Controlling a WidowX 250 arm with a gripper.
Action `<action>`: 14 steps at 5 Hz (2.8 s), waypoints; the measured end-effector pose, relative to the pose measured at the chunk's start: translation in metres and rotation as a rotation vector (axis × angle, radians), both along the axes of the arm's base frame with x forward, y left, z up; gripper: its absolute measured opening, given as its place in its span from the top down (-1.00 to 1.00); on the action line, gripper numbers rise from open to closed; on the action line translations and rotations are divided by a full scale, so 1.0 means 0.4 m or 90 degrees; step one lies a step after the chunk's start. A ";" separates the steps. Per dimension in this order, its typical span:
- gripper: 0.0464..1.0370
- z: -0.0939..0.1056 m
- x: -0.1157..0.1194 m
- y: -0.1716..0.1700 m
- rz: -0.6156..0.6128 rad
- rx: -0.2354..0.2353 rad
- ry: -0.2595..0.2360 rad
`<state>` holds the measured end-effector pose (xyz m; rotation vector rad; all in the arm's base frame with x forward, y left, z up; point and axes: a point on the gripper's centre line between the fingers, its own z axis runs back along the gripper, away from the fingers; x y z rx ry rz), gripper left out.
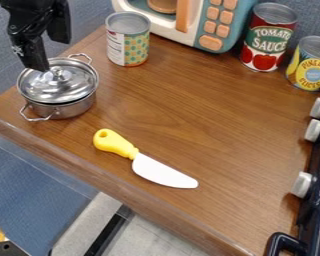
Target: Move the can to the lower right of the table
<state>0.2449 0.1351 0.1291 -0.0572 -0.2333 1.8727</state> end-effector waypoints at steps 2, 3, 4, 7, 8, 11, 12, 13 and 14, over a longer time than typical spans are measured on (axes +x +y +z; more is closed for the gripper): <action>-0.93 -0.011 0.038 0.022 0.010 -0.010 0.021; -0.93 -0.003 0.080 0.038 0.015 -0.022 0.026; -0.93 0.010 0.150 0.056 0.016 -0.023 0.022; -0.93 -0.038 0.319 0.124 0.014 -0.027 0.042; -0.93 -0.055 0.351 0.100 -0.017 -0.051 0.038; -0.93 -0.116 0.363 -0.016 -0.134 -0.052 0.069; -0.93 -0.120 0.355 -0.075 -0.177 -0.032 0.092; -0.93 -0.119 0.334 -0.143 -0.218 -0.040 0.097; -0.93 -0.121 0.317 -0.207 -0.252 -0.038 0.102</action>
